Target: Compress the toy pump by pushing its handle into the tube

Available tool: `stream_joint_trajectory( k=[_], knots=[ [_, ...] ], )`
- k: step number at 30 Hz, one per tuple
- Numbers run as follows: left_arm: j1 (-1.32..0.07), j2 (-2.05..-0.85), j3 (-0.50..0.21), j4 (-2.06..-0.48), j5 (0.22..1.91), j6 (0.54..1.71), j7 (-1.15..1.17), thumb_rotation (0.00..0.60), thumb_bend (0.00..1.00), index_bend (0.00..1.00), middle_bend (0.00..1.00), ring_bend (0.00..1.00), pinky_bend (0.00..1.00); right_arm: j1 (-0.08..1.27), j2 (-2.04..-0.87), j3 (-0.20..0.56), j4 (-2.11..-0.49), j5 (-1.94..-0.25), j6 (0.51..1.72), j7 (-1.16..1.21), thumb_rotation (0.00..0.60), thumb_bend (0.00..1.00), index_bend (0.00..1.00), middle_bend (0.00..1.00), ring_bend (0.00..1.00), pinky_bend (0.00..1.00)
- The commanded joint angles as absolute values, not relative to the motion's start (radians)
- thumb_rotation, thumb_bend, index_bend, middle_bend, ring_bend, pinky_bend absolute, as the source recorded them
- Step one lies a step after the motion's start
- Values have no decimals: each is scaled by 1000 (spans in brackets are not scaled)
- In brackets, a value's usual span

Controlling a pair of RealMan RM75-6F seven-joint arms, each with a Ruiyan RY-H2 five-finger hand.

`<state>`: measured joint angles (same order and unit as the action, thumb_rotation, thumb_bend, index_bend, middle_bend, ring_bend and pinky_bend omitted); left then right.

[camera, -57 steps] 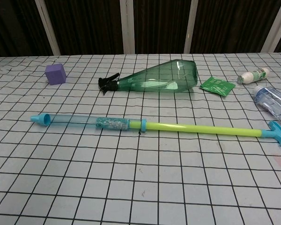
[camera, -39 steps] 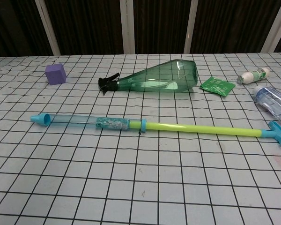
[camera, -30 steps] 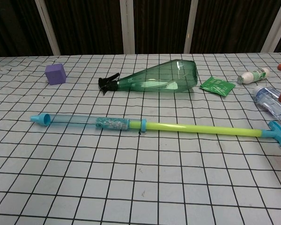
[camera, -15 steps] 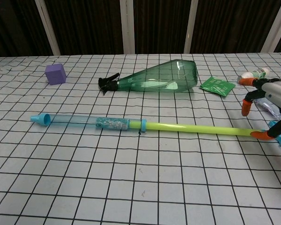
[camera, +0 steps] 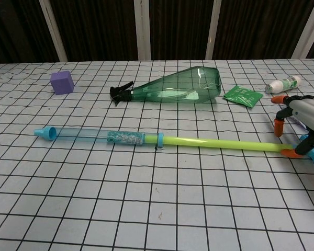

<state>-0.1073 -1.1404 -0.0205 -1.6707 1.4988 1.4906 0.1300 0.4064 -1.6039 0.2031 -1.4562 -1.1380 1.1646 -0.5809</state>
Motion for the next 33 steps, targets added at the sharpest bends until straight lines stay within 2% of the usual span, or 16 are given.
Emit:
stream_joint_trajectory(
  k=[1, 14, 24, 33],
  knots=[
    [-107, -1141, -22, -1671, 1498, 1490, 130, 600, 77, 0, 0, 0, 0, 408, -1601, 203, -1451, -1133, 1164, -575, 600, 275, 526, 97, 0, 0],
    [-107, -1143, -24, -1672, 1507, 1492, 132, 600, 77, 0, 0, 0, 0, 412, -1591, 186, -1444, -1098, 1158, -589, 600, 294, 539, 98, 0, 0],
    [-107, -1145, -26, -1672, 1509, 1492, 135, 600, 77, 0, 0, 0, 0, 420, -1595, 180, -1433, -1072, 1152, -594, 600, 465, 548, 98, 0, 0],
    [-110, -1145, -24, -1680, 1516, 1485, 144, 600, 78, 0, 0, 0, 0, 419, -1577, 167, -1462, -1066, 1149, -588, 600, 478, 598, 106, 0, 0]
  ],
)
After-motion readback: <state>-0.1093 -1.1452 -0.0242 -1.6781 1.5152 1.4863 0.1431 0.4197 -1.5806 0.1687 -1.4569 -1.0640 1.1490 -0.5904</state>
